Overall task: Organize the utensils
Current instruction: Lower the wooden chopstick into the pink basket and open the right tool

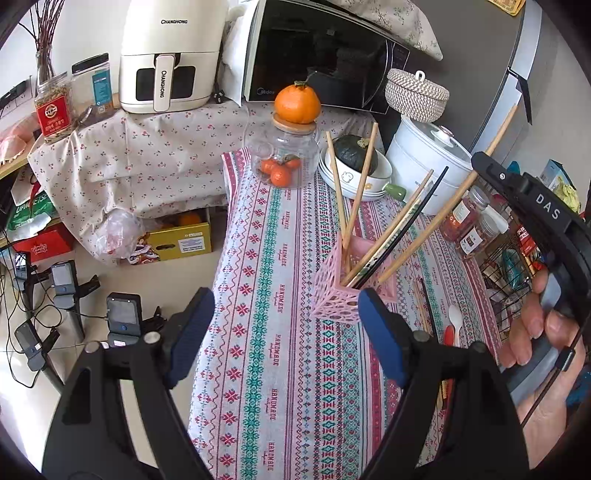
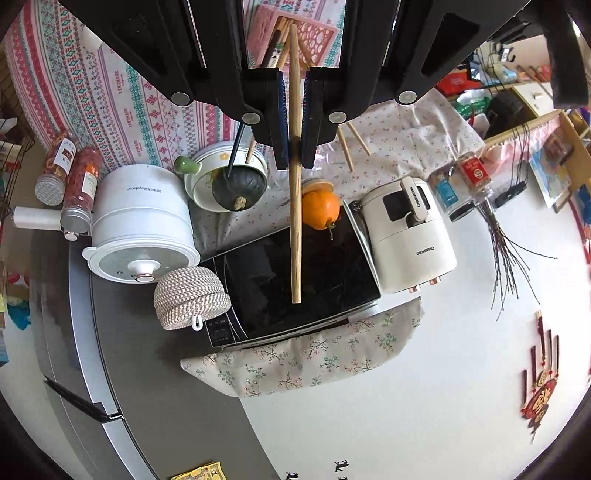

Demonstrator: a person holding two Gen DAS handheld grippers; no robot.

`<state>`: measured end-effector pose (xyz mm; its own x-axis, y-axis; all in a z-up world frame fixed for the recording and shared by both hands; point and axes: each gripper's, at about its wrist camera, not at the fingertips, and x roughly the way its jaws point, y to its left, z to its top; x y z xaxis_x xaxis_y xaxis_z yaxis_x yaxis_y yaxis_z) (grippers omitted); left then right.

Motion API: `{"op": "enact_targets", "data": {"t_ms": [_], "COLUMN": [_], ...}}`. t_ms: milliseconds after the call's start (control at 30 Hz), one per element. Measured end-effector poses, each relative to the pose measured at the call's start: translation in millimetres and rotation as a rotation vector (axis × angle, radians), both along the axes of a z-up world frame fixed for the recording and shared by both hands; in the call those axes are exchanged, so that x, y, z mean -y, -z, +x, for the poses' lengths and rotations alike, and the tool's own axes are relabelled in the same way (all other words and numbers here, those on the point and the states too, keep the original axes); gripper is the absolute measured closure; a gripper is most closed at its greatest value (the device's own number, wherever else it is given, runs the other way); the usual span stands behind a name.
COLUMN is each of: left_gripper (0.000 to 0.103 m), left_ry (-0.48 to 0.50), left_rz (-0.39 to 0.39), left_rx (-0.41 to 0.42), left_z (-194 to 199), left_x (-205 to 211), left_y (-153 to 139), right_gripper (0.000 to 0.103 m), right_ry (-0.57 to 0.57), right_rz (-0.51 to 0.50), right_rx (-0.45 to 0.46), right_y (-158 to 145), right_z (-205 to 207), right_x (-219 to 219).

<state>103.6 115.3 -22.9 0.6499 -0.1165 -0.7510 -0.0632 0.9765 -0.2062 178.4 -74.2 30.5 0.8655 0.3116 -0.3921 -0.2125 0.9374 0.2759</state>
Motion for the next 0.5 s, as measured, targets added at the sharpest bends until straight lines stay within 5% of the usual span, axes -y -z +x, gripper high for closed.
{"op": "enact_targets", "data": {"t_ms": [300,400,433,500], "left_gripper": [0.018,0.017,0.017,0.016], "left_ry": [-0.002,0.002,0.005,0.01], "left_rz": [0.0,0.033,0.049,0.076], "left_rx": [-0.009,-0.019,-0.02,-0.021], "left_z": [1,2,2,1], "left_x": [3,9,12,16], "left_y": [1,3,3,4], "right_gripper": [0.094,0.065,0.047,0.039], "right_ry": [-0.003,-0.007,-0.007,-0.01], "right_rz": [-0.034,-0.022,-0.015,-0.014], "right_rx": [-0.081,-0.093,-0.088,-0.082], "right_y": [32,30,27,20], "right_z": [12,8,5,0], "right_x": [-4,3,7,16]}}
